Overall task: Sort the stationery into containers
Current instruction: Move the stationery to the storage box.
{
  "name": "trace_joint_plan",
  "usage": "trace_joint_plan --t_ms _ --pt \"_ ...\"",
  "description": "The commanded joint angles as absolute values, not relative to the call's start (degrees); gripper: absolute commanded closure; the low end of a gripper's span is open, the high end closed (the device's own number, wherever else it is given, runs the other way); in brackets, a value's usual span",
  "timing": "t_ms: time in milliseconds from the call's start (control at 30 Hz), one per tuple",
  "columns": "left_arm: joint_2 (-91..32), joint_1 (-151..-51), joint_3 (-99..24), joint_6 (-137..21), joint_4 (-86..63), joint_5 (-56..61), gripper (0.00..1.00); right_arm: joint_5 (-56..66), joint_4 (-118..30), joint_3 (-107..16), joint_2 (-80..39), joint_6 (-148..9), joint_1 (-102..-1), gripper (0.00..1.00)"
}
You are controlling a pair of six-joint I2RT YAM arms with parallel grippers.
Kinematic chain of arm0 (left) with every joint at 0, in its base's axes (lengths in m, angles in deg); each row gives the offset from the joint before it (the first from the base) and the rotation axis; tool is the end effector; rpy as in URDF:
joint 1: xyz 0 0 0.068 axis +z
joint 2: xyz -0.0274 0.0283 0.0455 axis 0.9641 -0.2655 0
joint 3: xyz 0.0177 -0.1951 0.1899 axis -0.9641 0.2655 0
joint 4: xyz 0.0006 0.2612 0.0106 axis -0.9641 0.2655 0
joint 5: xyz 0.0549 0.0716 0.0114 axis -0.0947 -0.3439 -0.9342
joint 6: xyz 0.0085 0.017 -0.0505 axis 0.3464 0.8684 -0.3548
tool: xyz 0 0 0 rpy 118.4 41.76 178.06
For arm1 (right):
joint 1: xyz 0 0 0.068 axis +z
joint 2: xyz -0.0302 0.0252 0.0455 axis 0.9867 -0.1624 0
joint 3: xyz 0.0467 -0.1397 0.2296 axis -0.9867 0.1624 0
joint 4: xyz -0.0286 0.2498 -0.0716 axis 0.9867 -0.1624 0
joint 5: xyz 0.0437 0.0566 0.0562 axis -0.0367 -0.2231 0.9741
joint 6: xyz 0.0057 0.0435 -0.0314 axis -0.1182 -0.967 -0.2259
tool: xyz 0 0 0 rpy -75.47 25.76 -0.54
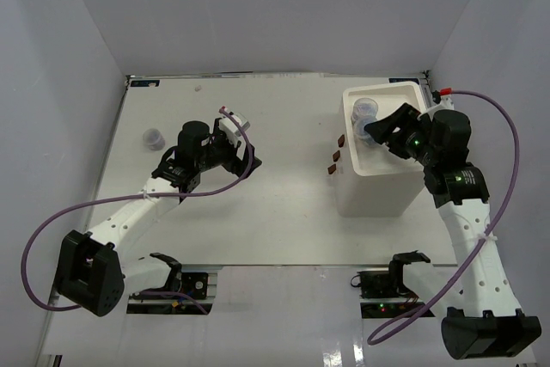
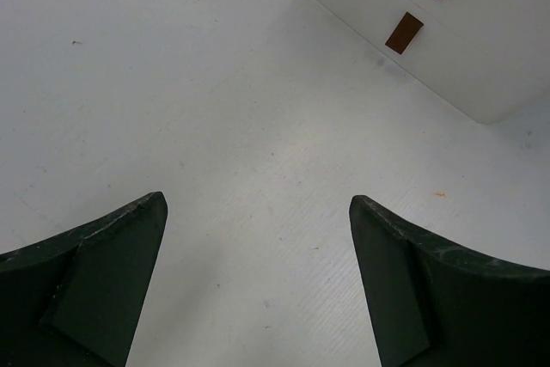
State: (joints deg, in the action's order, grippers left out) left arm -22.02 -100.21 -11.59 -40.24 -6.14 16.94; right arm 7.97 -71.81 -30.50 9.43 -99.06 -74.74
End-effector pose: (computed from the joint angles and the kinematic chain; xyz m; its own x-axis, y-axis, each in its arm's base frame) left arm 0.2353 -0.1282 0.2776 -0.2991 0.2607 -0.9179 0.7547 0.6532 -0.0604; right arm 0.1869 0.0257 0.3838 -0.4179 0.5395 -0.7310 -0.0288 0.7963 0.6042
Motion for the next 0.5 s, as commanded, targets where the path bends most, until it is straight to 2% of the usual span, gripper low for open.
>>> trace_joint_plan --t_ms 0,300,467 --pt "-19.82 -100.18 -12.29 -40.59 -6.64 16.13 0.02 10.42 -66.53 -28.44 8.67 -101.11 -75.2 0.61" --pt "-20.09 -100.18 -12.11 -40.5 -6.37 15.69 0.02 9.64 -60.99 -27.03 6.29 -102.43 -75.29 0.58" --pt "-20.0 -100.18 -12.2 -40.5 -6.29 15.34 0.02 7.35 -60.72 -28.17 4.54 -101.29 -75.47 0.51"
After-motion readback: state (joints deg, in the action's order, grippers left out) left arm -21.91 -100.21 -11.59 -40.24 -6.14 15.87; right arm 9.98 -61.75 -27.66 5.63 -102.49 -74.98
